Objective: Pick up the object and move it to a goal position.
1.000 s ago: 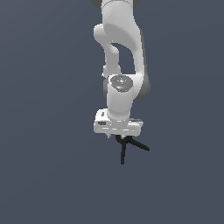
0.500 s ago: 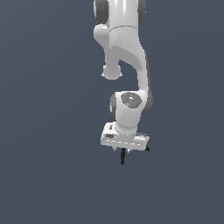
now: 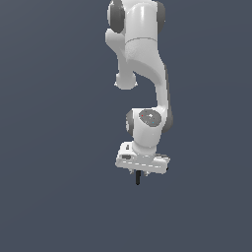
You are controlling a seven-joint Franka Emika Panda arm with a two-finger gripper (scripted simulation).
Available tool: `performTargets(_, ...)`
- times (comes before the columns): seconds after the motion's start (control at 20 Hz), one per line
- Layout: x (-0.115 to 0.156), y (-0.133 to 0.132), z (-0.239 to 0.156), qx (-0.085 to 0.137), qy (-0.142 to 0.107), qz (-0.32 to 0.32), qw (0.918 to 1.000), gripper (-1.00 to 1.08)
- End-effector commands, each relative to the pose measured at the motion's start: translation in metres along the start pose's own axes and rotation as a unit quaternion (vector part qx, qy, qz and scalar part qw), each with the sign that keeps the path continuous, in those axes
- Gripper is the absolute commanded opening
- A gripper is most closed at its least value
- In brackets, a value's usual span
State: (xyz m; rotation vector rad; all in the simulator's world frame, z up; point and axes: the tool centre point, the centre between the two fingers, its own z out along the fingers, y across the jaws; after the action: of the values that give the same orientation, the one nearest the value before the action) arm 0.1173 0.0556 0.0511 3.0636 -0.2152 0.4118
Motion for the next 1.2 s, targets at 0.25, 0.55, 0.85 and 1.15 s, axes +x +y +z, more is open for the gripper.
performTargets(0.25,0.000,0.000,0.014,0.000,0.001,0.000,1.0000,0.28)
performTargets(0.55,0.000,0.000,0.027,0.000,0.002,0.001,1.0000,0.28)
performTargets(0.85,0.000,0.000,0.028,0.000,0.002,0.001,1.0000,-1.00)
performTargets(1.15,0.000,0.000,0.027,0.000,0.002,0.001,1.0000,-1.00)
